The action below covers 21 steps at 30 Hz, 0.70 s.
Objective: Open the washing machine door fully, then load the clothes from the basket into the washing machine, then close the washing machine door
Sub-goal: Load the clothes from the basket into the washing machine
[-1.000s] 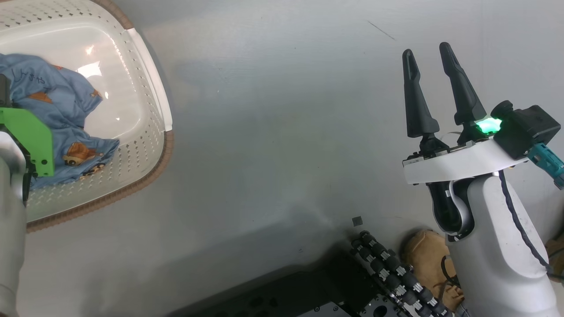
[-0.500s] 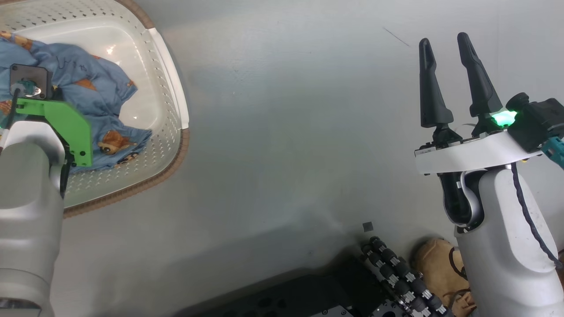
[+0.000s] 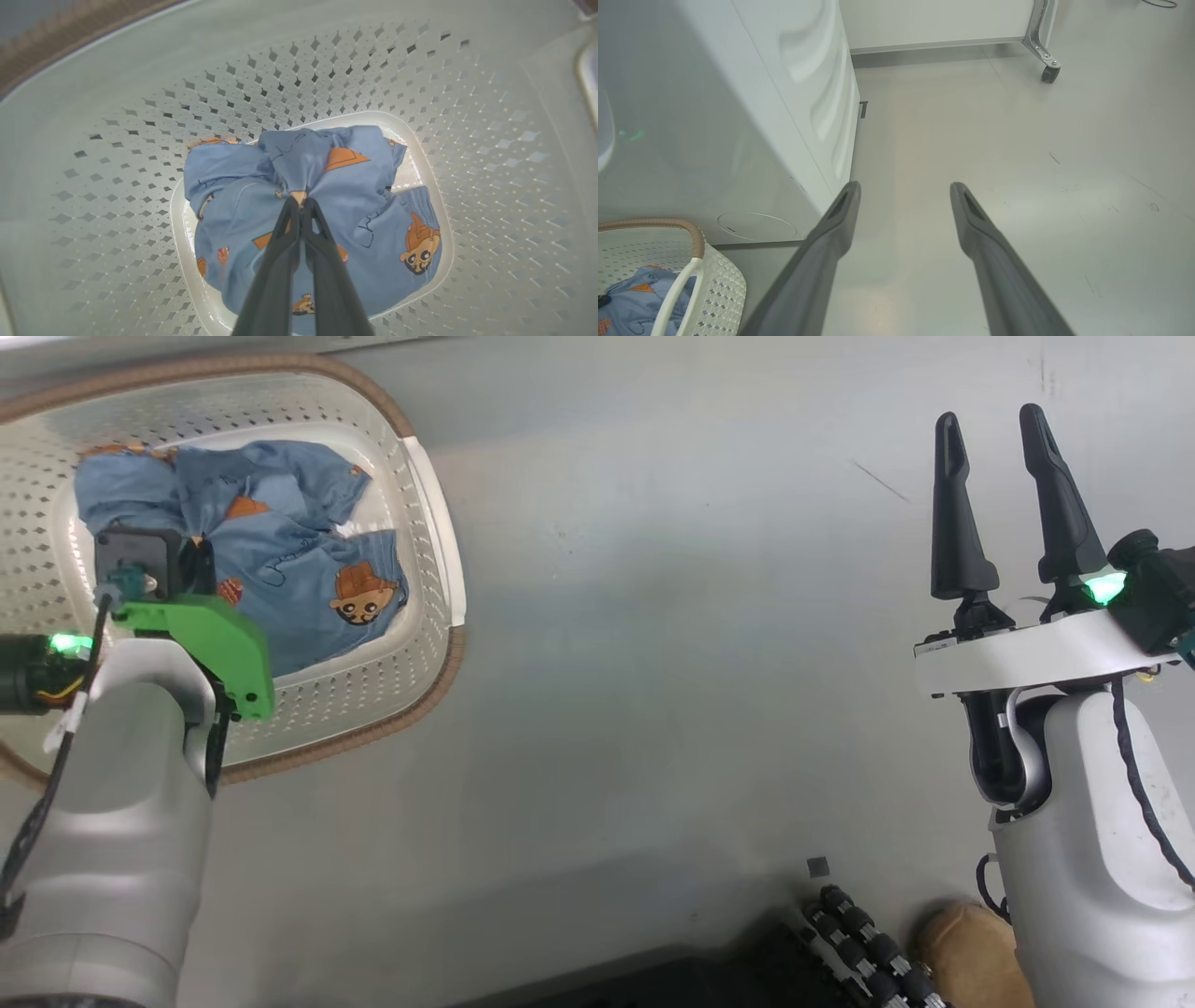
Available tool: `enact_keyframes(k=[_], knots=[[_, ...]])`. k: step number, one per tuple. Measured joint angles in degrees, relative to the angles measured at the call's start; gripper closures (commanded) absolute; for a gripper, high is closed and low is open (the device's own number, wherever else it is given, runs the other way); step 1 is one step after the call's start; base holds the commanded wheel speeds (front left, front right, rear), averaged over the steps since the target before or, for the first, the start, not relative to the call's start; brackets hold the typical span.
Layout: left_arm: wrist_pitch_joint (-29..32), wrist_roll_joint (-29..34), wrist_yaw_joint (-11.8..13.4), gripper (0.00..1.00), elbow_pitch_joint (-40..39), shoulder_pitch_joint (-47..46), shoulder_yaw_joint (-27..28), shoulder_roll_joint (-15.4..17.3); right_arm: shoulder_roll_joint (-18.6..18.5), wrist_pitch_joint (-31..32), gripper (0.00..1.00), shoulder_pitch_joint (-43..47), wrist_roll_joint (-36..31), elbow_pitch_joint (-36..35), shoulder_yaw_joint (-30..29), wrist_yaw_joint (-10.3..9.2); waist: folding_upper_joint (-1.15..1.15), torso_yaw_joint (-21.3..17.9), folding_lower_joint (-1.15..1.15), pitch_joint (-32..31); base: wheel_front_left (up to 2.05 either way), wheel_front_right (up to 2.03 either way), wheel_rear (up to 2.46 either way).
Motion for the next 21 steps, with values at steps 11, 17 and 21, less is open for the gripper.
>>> enact_keyframes(k=[11, 17, 21], knots=[[-4.54, -2.4, -0.01, 1.0, 0.18, 6.26, 1.19, -3.02, 0.0, 0.01, 0.0, 2.44, -0.96, 1.7, -1.9, 0.51, 0.0, 3.0, 0.0, -7.9, 0.0, 0.0, 0.0], [-5.54, -4.63, -0.01, 1.0, -1.14, 9.59, 3.41, -3.46, 0.01, 0.01, 0.0, 4.4, -0.99, 2.34, -2.35, 0.75, 0.0, 4.19, 0.0, -12.74, 0.0, 0.0, 0.0], [-5.55, -5.8, -0.01, 1.0, -2.3, 12.16, 4.25, -4.12, 0.0, 0.01, 0.0, 5.72, -0.99, 2.82, -2.54, 0.94, 0.0, 4.79, 0.0, -16.0, 0.0, 0.0, 0.0]])
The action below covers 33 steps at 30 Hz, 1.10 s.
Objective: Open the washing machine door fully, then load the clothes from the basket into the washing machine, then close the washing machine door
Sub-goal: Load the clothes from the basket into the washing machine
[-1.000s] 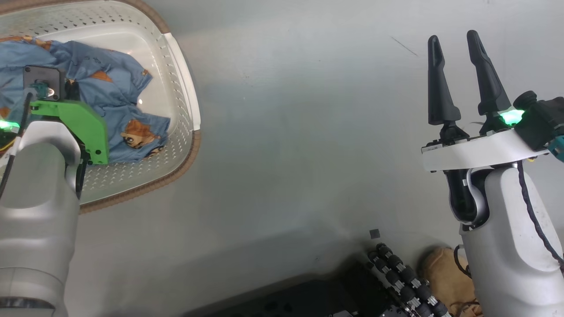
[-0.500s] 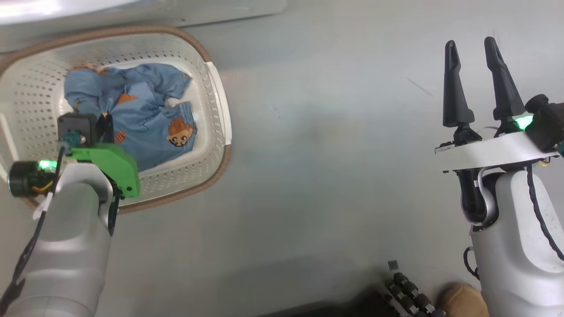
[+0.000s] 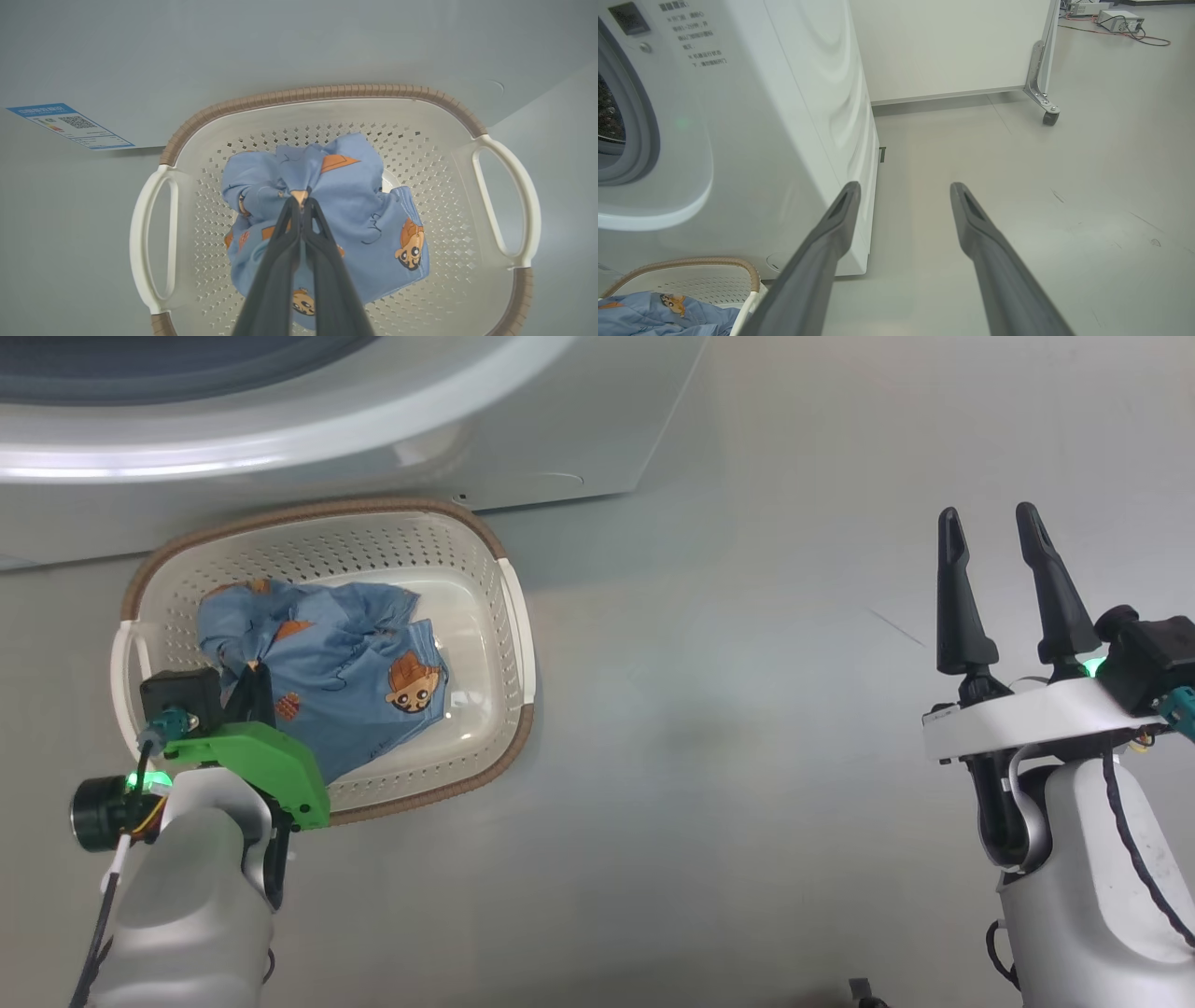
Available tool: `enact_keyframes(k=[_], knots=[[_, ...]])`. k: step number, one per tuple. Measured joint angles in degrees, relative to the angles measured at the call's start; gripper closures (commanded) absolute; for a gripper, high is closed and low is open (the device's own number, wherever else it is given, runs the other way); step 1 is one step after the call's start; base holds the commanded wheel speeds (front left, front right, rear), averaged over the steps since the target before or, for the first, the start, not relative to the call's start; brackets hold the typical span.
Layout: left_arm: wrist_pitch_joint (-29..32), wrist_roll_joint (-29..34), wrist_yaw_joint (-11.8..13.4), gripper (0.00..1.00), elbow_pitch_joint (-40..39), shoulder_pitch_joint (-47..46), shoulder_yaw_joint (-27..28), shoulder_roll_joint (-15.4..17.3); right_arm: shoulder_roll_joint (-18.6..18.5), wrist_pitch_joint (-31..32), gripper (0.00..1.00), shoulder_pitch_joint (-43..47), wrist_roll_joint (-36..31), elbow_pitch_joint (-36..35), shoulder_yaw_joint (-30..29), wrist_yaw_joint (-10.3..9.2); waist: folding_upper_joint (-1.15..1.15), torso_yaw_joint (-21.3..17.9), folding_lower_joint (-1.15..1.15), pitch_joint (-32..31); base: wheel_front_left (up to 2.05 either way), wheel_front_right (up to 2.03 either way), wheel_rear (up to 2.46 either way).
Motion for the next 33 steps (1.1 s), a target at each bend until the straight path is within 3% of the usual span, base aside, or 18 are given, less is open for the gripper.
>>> enact_keyframes(k=[24, 33], knots=[[0.0, -1.2, 0.41, 1.0, -16.7, 17.55, 2.32, -0.86, 0.08, 0.0, 0.0, 11.06, -1.04, 3.21, -1.07, 0.24, 0.0, 3.01, 0.0, -19.03, 0.0, 0.0, 0.0], [0.0, -1.09, 1.79, 1.0, -23.52, 24.41, 2.4, -1.05, 0.2, 0.0, 0.0, 16.24, -1.66, 4.01, -1.0, 0.55, 0.0, 3.77, -0.01, -26.38, 0.0, 0.0, 0.0]])
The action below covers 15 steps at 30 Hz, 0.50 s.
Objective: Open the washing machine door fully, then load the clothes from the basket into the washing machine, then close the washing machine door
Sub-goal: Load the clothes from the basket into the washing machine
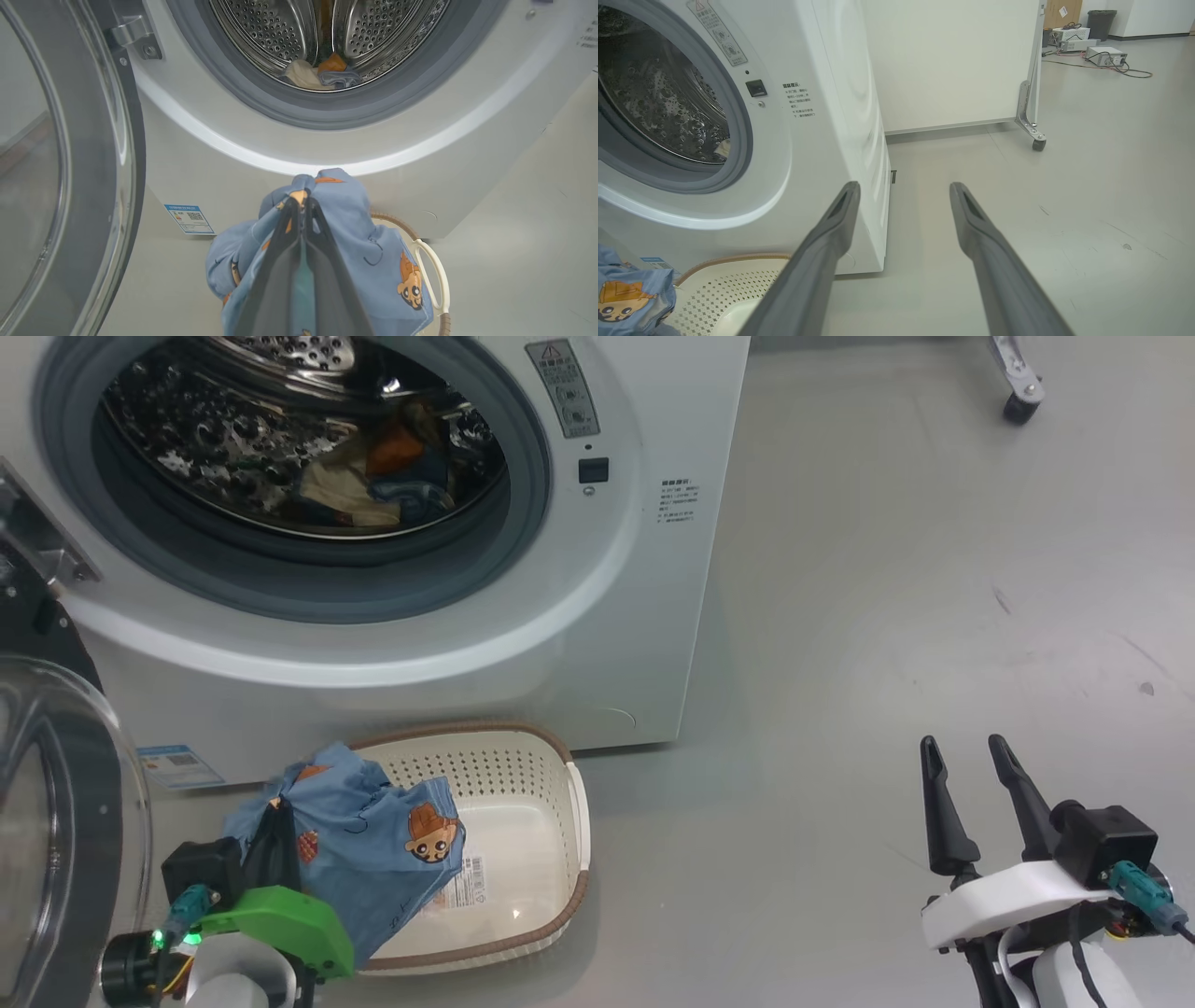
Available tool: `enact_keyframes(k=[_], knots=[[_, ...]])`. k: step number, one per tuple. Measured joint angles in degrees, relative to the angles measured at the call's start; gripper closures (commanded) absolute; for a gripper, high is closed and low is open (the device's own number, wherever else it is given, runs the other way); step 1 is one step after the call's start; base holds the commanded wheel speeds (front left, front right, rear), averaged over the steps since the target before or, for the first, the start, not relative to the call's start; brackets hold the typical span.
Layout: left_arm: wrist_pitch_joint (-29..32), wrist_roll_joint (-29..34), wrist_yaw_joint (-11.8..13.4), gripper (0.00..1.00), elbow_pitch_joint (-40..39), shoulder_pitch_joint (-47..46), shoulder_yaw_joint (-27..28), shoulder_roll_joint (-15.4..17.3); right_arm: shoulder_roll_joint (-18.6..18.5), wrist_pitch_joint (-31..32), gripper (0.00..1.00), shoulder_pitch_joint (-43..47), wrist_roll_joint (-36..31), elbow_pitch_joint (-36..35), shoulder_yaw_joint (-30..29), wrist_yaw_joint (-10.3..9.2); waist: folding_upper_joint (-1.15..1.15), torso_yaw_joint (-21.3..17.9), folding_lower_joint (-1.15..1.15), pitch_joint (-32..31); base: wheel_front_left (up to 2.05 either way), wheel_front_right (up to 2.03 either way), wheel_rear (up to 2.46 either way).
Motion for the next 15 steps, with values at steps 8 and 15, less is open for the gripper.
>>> enact_keyframes(k=[8, 15], knots=[[0.0, 1.03, 1.37, 1.0, -6.44, 5.09, 0.12, -0.01, 0.08, 0.0, 0.0, 2.35, -0.52, 0.1, 0.7, 0.01, 0.0, 0.31, 0.0, -5.26, 0.0, 0.0, 0.0], [0.0, 1.53, 2.15, 1.0, -13.74, 7.47, 0.07, -0.01, 0.11, 0.0, 0.0, 3.93, -0.54, -0.24, 0.63, 0.01, 0.0, 0.02, 0.0, -7.82, 0.0, 0.0, 0.0]])
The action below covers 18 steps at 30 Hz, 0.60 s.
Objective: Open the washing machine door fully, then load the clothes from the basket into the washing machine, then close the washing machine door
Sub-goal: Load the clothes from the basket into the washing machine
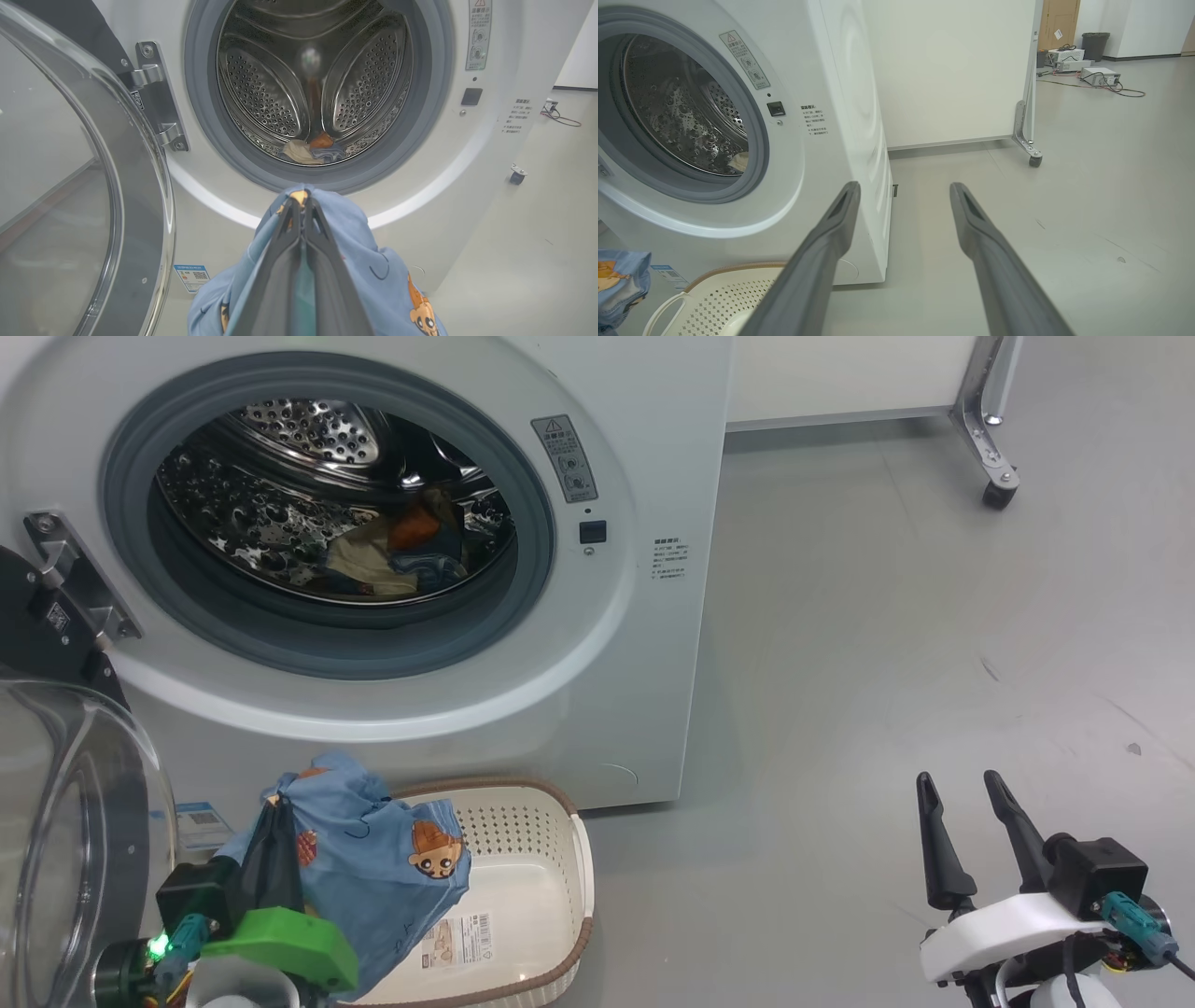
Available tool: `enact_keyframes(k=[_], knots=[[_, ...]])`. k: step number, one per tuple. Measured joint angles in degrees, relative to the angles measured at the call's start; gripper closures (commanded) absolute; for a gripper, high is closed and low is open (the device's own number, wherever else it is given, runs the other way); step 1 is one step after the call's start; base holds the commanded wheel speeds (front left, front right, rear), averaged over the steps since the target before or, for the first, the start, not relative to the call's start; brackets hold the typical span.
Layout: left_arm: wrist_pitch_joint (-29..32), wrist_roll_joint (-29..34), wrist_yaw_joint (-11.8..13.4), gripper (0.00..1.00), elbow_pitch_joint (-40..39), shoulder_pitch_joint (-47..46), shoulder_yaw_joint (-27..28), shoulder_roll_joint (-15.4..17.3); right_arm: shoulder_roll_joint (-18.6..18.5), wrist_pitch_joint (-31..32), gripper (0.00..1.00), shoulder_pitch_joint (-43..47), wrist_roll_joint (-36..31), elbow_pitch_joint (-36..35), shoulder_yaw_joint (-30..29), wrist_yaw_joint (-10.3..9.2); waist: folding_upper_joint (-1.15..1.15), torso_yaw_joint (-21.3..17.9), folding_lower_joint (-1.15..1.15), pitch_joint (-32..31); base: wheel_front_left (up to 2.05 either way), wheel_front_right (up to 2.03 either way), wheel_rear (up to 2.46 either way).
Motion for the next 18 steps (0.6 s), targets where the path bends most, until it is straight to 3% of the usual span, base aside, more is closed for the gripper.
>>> enact_keyframes(k=[18], knots=[[-0.01, 0.0, 1.52, 1.0, -9.7, 6.37, -1.48, 0.02, 0.0, 0.0, 0.0, 1.2, -0.34, -0.67, 0.29, 0.0, 0.0, -0.31, 0.0, -2.06, 0.0, 0.0, 0.0]])
